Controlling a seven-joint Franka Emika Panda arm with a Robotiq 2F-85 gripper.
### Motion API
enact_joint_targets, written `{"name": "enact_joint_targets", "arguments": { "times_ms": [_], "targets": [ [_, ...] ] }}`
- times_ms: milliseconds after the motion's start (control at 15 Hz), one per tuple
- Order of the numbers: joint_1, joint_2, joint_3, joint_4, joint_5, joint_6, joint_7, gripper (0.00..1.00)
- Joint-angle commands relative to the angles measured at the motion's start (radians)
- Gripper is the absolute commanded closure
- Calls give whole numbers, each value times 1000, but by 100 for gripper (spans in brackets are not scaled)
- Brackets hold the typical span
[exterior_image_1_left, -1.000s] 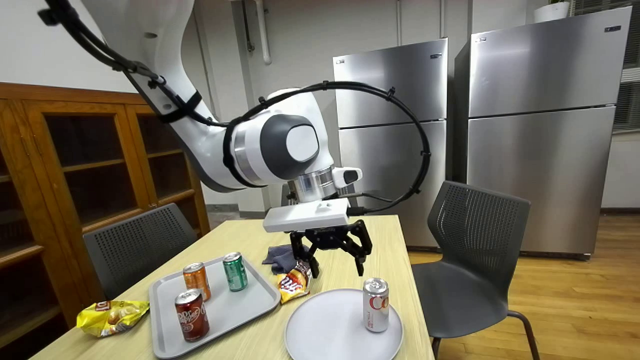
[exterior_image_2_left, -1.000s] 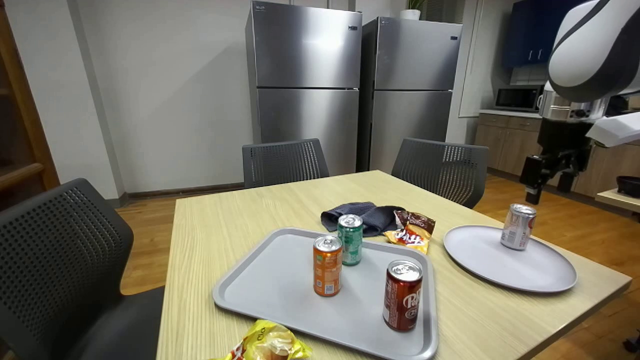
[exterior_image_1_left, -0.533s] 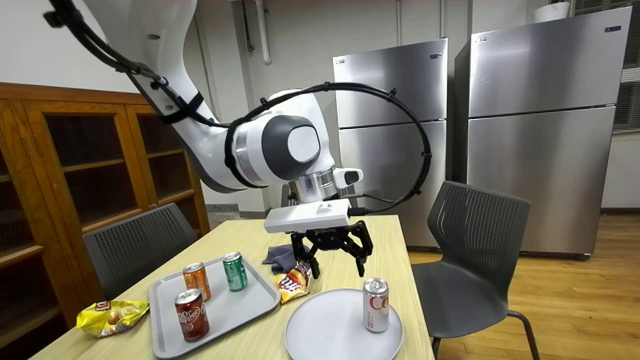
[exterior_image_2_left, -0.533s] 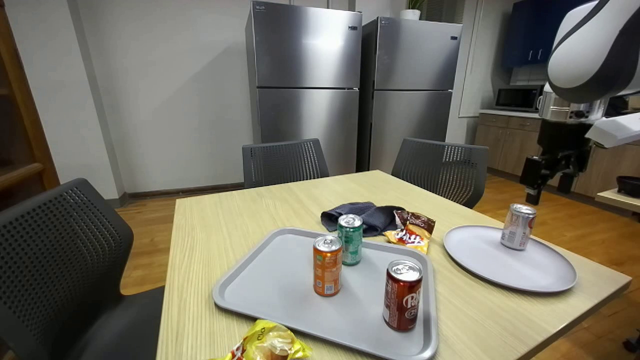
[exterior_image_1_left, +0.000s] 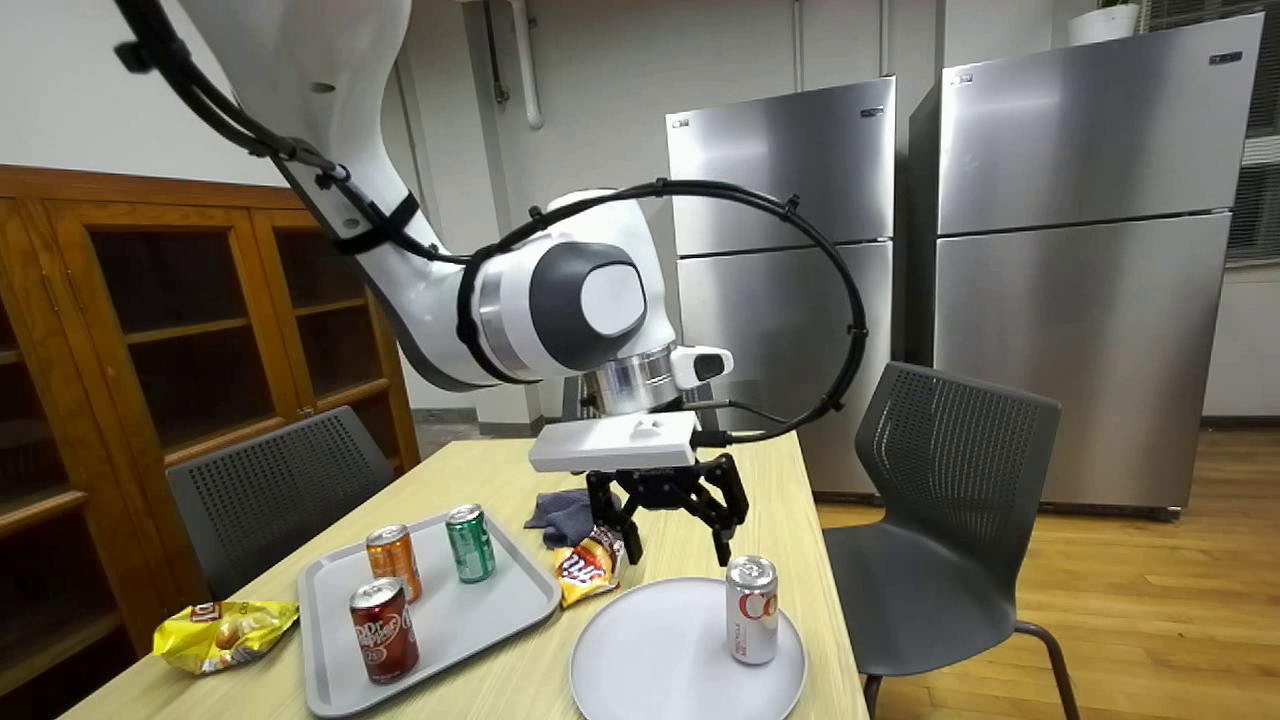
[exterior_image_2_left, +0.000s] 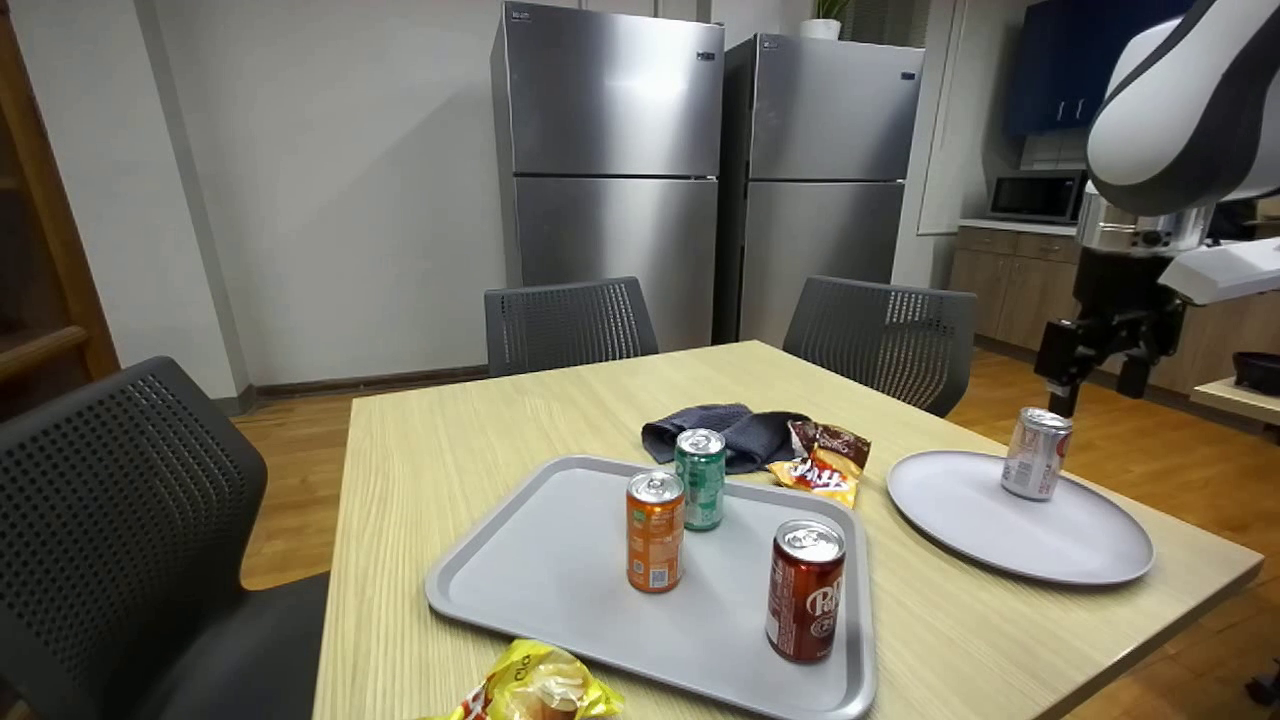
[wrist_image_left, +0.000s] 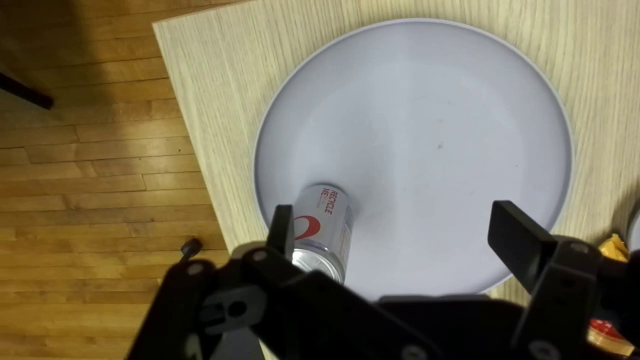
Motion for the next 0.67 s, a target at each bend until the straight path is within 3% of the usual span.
{"name": "enact_joint_targets", "arguments": {
  "times_ms": [0, 600],
  "targets": [
    [-1, 74, 4, 69, 77, -20, 59, 0],
    [-28, 212, 24, 189, 347, -18, 45, 0]
  ]
}}
